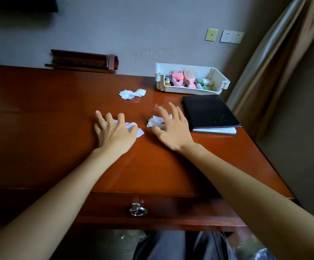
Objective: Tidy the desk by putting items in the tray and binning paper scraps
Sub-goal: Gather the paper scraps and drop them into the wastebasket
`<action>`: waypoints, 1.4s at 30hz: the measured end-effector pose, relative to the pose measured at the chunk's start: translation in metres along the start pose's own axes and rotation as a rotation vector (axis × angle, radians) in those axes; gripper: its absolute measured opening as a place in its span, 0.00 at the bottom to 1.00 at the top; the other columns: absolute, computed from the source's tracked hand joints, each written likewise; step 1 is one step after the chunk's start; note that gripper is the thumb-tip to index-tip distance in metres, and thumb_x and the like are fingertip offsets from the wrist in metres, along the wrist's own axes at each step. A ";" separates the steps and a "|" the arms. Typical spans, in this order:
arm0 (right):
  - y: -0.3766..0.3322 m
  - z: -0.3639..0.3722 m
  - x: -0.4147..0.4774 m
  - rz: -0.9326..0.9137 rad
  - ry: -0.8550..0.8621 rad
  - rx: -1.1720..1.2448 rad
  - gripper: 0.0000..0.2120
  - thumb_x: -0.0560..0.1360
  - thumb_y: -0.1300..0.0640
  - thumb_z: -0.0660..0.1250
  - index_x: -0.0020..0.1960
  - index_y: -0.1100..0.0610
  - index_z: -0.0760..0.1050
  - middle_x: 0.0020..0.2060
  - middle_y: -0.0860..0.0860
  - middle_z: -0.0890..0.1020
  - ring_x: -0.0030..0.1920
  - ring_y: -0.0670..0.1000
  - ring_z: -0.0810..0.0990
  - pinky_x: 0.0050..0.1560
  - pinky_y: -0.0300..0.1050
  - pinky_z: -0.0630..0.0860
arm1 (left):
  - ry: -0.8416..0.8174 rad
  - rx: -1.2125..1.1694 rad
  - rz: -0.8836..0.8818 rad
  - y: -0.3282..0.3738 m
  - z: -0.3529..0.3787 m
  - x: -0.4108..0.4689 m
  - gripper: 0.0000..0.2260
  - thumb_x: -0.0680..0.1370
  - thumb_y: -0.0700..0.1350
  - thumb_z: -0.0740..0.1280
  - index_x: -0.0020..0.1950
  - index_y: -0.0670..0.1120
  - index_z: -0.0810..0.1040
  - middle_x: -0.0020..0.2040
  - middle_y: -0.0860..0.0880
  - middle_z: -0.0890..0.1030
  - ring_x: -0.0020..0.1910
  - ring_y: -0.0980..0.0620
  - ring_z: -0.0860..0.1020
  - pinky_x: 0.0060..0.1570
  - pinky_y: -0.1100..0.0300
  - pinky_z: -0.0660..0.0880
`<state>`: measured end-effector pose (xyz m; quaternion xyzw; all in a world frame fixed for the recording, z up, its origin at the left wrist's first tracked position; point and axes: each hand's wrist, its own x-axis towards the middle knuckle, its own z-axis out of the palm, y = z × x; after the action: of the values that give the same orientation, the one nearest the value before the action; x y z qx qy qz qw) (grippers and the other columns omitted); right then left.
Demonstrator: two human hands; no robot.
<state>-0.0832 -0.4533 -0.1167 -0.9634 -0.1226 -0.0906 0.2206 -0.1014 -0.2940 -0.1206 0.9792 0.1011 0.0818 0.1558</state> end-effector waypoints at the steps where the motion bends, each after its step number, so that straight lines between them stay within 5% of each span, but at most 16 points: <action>1: 0.000 0.002 0.003 0.024 -0.058 -0.028 0.28 0.76 0.40 0.56 0.74 0.44 0.55 0.77 0.54 0.50 0.77 0.59 0.45 0.75 0.60 0.50 | -0.058 0.008 -0.021 -0.001 0.001 0.003 0.26 0.79 0.59 0.53 0.73 0.48 0.59 0.76 0.38 0.52 0.76 0.37 0.42 0.74 0.43 0.46; 4: 0.001 0.004 0.013 0.061 -0.172 -0.170 0.26 0.77 0.36 0.52 0.73 0.40 0.57 0.75 0.54 0.56 0.75 0.61 0.52 0.73 0.58 0.52 | -0.131 0.105 -0.022 0.000 0.002 0.007 0.28 0.78 0.63 0.51 0.75 0.52 0.57 0.76 0.39 0.56 0.75 0.37 0.52 0.73 0.44 0.49; 7: -0.002 0.004 0.018 0.022 -0.126 -0.277 0.22 0.78 0.39 0.50 0.69 0.45 0.65 0.64 0.56 0.68 0.66 0.60 0.64 0.65 0.55 0.62 | 0.005 0.167 0.052 0.005 0.002 0.006 0.23 0.80 0.59 0.52 0.71 0.50 0.64 0.69 0.42 0.66 0.68 0.42 0.63 0.66 0.48 0.61; 11: -0.005 0.004 0.013 -0.020 -0.041 -0.218 0.16 0.80 0.45 0.53 0.63 0.51 0.68 0.59 0.58 0.69 0.59 0.59 0.69 0.54 0.53 0.71 | 0.092 0.144 0.157 0.011 0.003 0.002 0.16 0.82 0.50 0.56 0.68 0.46 0.66 0.64 0.43 0.69 0.63 0.43 0.67 0.58 0.52 0.69; 16: -0.008 0.001 0.003 -0.089 0.026 -0.294 0.13 0.82 0.54 0.53 0.63 0.57 0.67 0.56 0.60 0.73 0.49 0.64 0.78 0.40 0.47 0.68 | 0.097 0.089 0.161 0.013 -0.001 -0.005 0.15 0.80 0.39 0.60 0.67 0.43 0.67 0.63 0.42 0.70 0.60 0.41 0.74 0.52 0.51 0.74; 21: -0.005 -0.004 -0.008 -0.071 0.063 -0.214 0.10 0.80 0.61 0.56 0.60 0.62 0.69 0.55 0.59 0.77 0.51 0.62 0.78 0.47 0.48 0.73 | 0.143 0.094 0.204 0.017 -0.002 -0.010 0.12 0.81 0.39 0.59 0.63 0.40 0.69 0.60 0.40 0.76 0.57 0.40 0.77 0.50 0.51 0.75; 29: 0.011 -0.028 -0.027 0.047 0.178 0.099 0.06 0.78 0.62 0.62 0.43 0.60 0.68 0.49 0.62 0.80 0.50 0.62 0.78 0.42 0.43 0.68 | 0.188 -0.446 0.130 0.043 -0.023 -0.010 0.13 0.80 0.44 0.61 0.56 0.36 0.77 0.52 0.36 0.79 0.51 0.42 0.75 0.41 0.58 0.66; 33: 0.023 -0.055 -0.040 0.125 0.298 0.178 0.07 0.77 0.62 0.62 0.50 0.66 0.75 0.51 0.62 0.81 0.52 0.62 0.79 0.50 0.50 0.74 | 0.151 -0.510 0.205 0.084 -0.027 -0.025 0.13 0.81 0.44 0.59 0.54 0.35 0.76 0.51 0.35 0.78 0.52 0.40 0.74 0.41 0.61 0.61; 38: 0.070 -0.093 -0.077 0.221 0.403 0.124 0.09 0.78 0.62 0.61 0.53 0.66 0.75 0.50 0.62 0.81 0.52 0.61 0.78 0.50 0.51 0.73 | 0.068 -0.608 0.324 0.153 -0.007 -0.058 0.07 0.78 0.35 0.61 0.51 0.38 0.78 0.49 0.35 0.79 0.51 0.36 0.76 0.47 0.50 0.77; 42: 0.121 -0.120 -0.125 0.361 0.503 0.135 0.06 0.77 0.61 0.61 0.44 0.62 0.73 0.47 0.62 0.81 0.50 0.61 0.78 0.41 0.43 0.65 | -0.054 -0.663 0.467 0.222 0.016 -0.101 0.08 0.76 0.33 0.60 0.48 0.35 0.79 0.46 0.33 0.80 0.45 0.37 0.79 0.45 0.51 0.77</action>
<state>-0.1839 -0.6367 -0.0875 -0.9002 0.1032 -0.2769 0.3199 -0.1573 -0.5281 -0.0768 0.8743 -0.1600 0.1173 0.4430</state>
